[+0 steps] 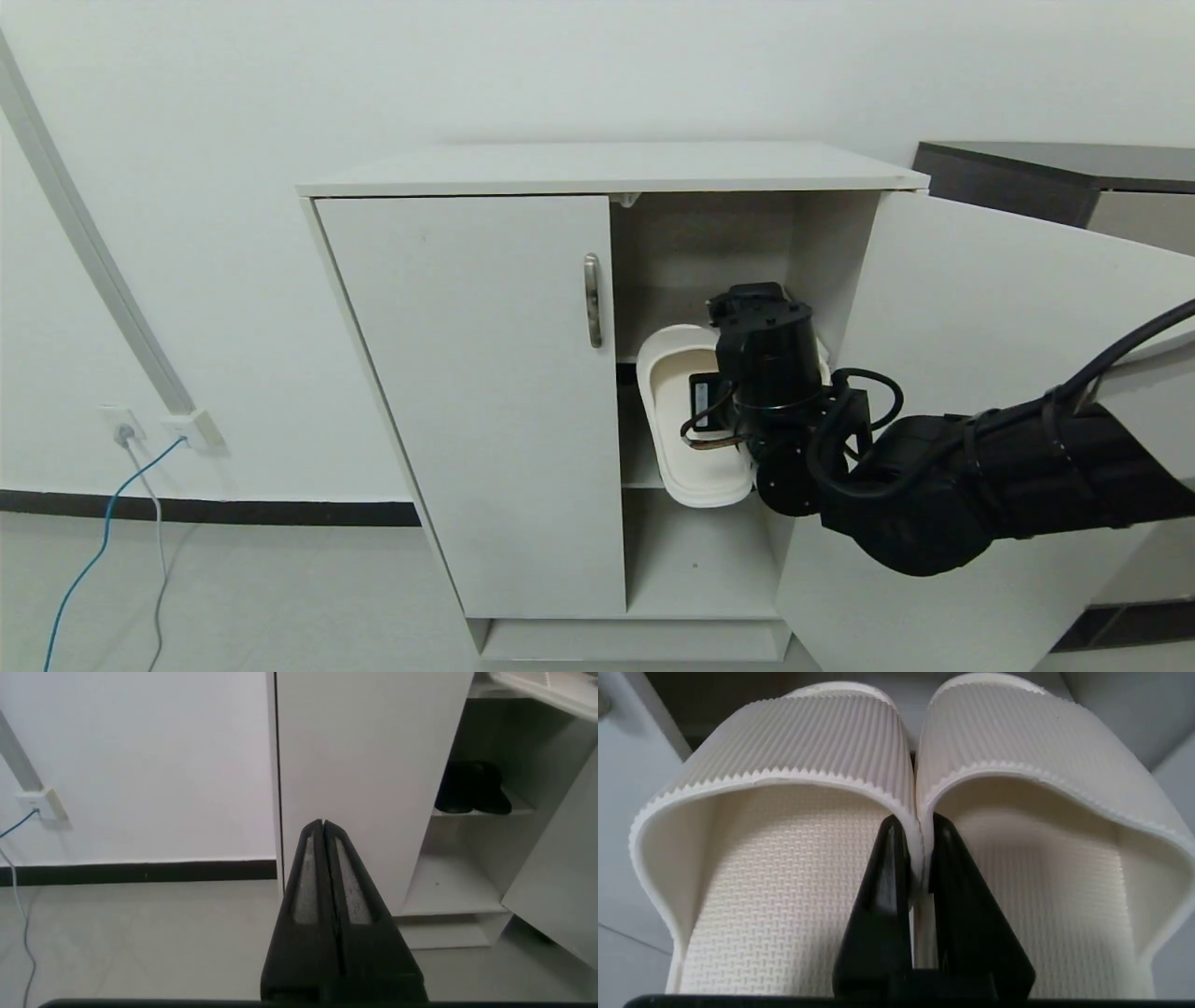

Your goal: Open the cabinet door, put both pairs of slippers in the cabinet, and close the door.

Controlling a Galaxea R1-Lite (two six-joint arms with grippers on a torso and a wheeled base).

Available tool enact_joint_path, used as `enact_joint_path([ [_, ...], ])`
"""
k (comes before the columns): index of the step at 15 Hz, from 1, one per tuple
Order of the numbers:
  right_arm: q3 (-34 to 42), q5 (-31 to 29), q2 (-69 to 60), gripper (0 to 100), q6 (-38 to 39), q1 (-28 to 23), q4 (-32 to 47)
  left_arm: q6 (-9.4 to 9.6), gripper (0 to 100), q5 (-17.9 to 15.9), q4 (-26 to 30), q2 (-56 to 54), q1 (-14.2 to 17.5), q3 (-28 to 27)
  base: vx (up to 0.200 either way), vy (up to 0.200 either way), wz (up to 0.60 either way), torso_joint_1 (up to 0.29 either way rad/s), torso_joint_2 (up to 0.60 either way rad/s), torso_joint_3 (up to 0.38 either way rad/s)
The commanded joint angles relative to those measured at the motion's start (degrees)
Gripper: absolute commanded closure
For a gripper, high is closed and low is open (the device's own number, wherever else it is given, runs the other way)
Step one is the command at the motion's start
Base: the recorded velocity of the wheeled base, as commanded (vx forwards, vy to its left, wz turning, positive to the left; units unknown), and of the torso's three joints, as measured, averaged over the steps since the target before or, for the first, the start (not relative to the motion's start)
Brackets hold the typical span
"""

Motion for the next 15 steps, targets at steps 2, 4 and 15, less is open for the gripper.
enact_joint_path([
  [2,0.01,0.06,-0.05,100,0.02,-0.24,0.03,-0.01,100,0.00,0.00,0.07,0.01,0.01,0.200,0.000,0.00,0.010,0.00,0.000],
  [4,0.01,0.06,-0.05,100,0.02,-0.51,0.03,-0.01,100,0.00,0.00,0.07,0.01,0.01,0.200,0.000,0.00,0.002,0.00,0.007],
  [15,-17.22,4.28,6.01,100,6.34,-5.78,16.03,-0.01,100,0.09,-0.09,0.07,0.01,0.10,0.036,0.000,0.00,0.000,0.00,0.000],
])
